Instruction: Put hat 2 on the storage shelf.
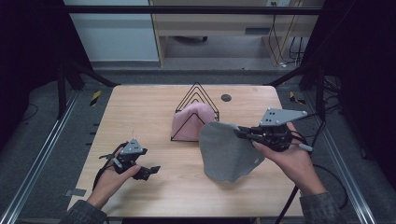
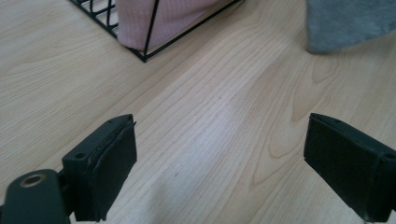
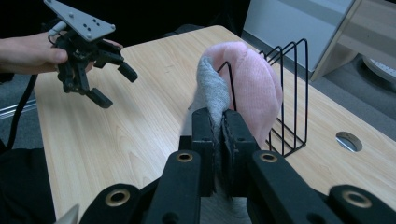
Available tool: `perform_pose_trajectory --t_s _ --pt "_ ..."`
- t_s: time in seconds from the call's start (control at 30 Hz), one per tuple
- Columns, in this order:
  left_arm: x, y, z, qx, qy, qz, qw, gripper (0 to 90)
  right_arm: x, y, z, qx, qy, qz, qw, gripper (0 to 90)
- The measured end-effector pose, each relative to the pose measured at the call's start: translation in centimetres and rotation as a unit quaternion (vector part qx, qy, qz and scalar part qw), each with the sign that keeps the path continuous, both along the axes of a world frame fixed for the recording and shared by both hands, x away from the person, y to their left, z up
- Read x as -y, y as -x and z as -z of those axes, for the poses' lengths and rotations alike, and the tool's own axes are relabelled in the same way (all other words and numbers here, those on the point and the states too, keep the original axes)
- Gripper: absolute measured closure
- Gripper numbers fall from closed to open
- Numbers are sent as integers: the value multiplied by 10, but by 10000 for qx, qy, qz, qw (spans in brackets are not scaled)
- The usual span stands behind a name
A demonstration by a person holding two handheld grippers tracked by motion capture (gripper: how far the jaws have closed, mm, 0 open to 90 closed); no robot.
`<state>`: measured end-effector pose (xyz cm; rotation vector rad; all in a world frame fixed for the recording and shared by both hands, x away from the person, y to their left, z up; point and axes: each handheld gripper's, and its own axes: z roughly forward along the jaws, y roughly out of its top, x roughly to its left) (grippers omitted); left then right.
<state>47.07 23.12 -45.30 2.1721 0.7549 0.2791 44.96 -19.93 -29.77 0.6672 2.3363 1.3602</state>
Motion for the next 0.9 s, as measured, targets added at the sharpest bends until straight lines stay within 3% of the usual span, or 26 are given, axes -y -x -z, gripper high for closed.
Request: perform_pose_trajectory --t_s 0.13,0.47,0.9 --pt "10 3 -7 37 19 165 9999 91 -3 -1 -13 41 20 -78 10000 852" --pt "35 3 -46 241 56 424 9988 106 -17 2 -40 183 62 -210 9996 851" --pt "61 -9 -77 475 -17 758 9960 169 -60 -9 -49 211 167 -518 9983 851"
